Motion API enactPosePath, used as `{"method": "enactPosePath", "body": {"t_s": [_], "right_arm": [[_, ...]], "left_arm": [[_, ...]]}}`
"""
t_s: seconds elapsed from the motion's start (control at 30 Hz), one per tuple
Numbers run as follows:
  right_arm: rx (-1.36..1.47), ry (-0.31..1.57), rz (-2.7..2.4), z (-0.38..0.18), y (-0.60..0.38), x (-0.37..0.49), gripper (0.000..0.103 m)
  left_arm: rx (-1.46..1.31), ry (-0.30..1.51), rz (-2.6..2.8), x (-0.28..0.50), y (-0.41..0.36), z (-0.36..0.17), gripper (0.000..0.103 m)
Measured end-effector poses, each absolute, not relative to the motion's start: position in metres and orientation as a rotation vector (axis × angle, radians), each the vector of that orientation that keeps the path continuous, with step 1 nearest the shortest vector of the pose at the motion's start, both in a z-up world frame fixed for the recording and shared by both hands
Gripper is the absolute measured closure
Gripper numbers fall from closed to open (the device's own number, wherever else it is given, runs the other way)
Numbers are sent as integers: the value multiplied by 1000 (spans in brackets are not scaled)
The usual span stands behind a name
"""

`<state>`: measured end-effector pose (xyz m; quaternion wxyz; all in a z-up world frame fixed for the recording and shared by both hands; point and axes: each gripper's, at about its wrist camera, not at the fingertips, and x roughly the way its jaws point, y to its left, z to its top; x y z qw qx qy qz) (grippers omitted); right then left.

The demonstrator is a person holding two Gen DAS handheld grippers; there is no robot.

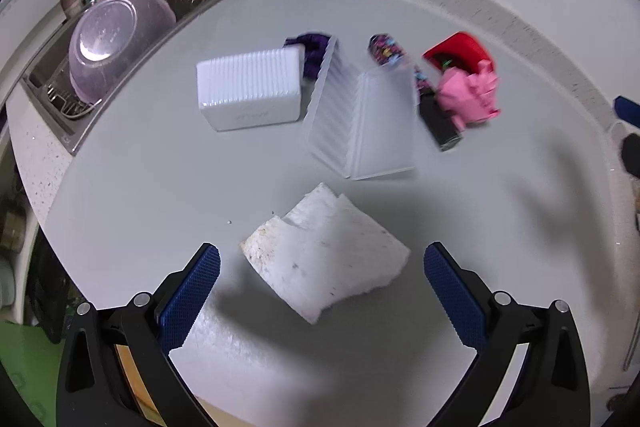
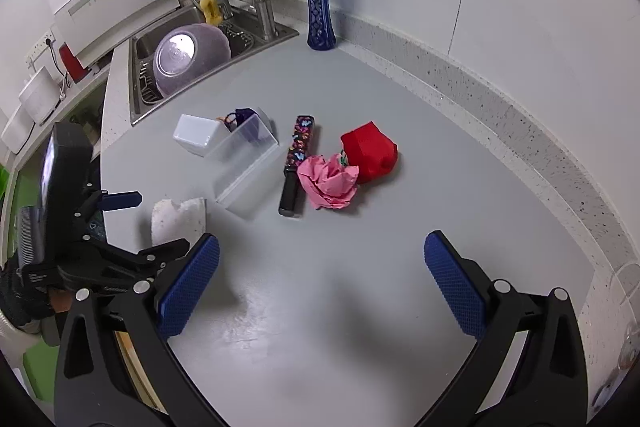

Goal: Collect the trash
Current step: 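Return both tools to the counter and grasp the white tissue with the left tool, then grasp the pink crumpled paper with the right tool while the left tool holds the tissue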

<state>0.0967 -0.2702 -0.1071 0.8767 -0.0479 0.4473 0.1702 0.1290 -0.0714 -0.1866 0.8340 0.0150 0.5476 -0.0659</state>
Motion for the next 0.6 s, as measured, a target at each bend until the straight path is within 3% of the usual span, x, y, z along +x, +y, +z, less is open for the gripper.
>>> {"method": "enactPosePath", "body": {"t_s": [0.3, 0.5, 0.57, 0.6], "right_arm": [[-106, 959, 366, -118, -275, 112, 3], [-110, 967, 372, -121, -276, 120, 3], [-108, 971, 373, -122, -276, 123, 3], [-107, 972, 374, -122, -276, 124, 3]], "left_arm": [[74, 1164, -93, 133, -78, -201, 6], [12, 1172, -154, 136, -84, -204, 40], [-4, 1174, -183, 138, -86, -201, 65], [-5, 1175, -187, 138, -89, -199, 66]]}}
